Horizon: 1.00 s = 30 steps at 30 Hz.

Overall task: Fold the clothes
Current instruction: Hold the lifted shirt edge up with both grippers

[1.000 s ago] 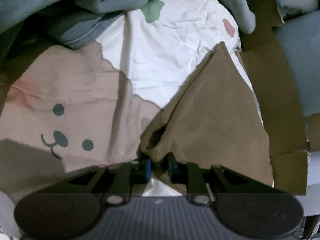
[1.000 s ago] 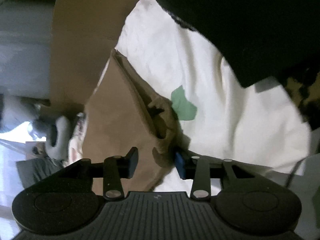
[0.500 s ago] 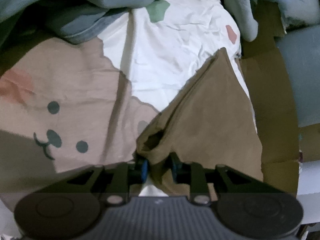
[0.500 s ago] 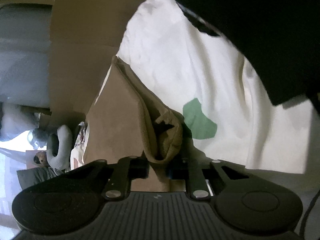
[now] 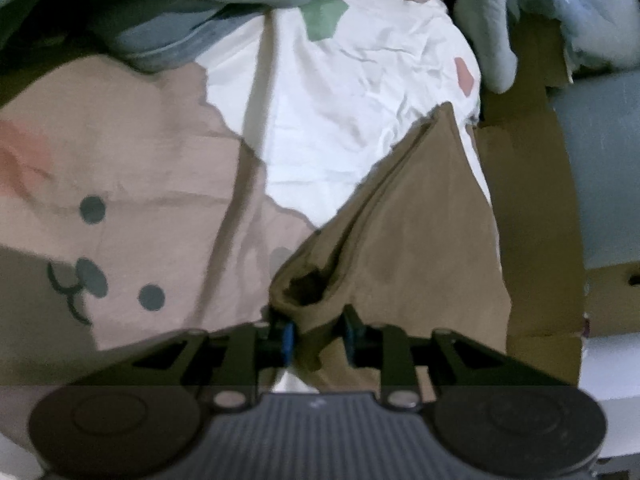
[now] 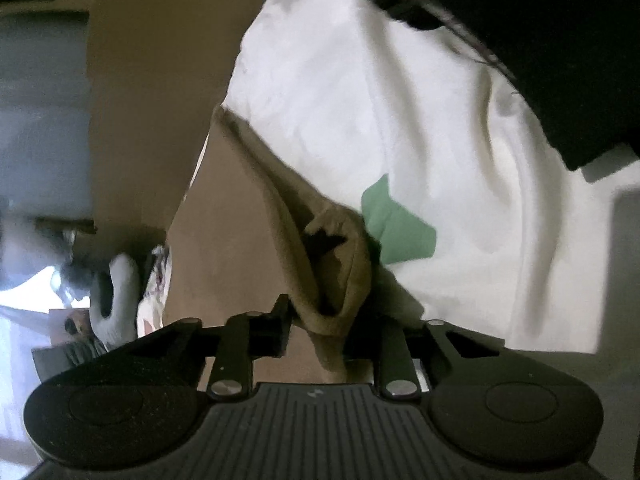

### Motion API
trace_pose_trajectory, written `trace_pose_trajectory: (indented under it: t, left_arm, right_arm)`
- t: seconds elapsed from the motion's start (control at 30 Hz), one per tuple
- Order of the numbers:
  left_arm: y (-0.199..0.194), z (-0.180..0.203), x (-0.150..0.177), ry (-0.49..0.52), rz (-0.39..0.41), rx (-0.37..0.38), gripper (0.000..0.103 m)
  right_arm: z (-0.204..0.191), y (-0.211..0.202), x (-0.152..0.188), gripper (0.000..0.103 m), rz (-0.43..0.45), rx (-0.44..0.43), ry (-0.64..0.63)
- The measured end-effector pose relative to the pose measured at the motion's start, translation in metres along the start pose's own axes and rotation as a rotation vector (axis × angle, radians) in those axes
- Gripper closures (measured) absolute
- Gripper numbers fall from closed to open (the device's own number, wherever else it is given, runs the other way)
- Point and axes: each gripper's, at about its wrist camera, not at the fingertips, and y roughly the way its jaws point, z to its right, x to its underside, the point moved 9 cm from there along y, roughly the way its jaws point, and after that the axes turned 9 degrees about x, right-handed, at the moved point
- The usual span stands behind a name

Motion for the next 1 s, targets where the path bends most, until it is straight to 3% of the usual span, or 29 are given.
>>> trace_pose_trajectory:
  t: [0.1, 0.17, 0.2, 0.5, 0.73, 1.0]
  left_arm:
    - [0.001, 0.0, 0.001, -0.003, 0.002, -0.004, 0.083]
    - [0.0, 0.0, 0.001, -0.009, 0.0, -0.011, 0.095]
    - [0.0, 0.0, 0.0, -0.01, 0.001, -0.014, 0.096]
    - [-0.021, 0.02, -0.004, 0.003, 0.029, -0.054, 0.101]
    - [-0.033, 0.038, 0.003, 0.058, 0.008, -0.09, 0.101]
    - [-0.042, 0.038, 0.018, 0.047, -0.017, -0.105, 0.101]
  right_arm:
    - [0.001, -0.001, -0.003, 0.095, 0.011, 0.005, -0.003]
    - [0.003, -0.004, -0.005, 0.099, 0.016, 0.019, -0.024]
    - [0.0, -0.005, -0.006, 0.1, 0.019, 0.026, -0.031]
    - [-0.003, -0.022, -0.015, 0.102, 0.06, 0.056, 0.006]
    - [-0.008, -0.036, -0.021, 0.102, 0.067, 0.076, 0.002]
    - [-0.002, -0.054, -0.021, 0.102, 0.069, 0.107, -0.012]
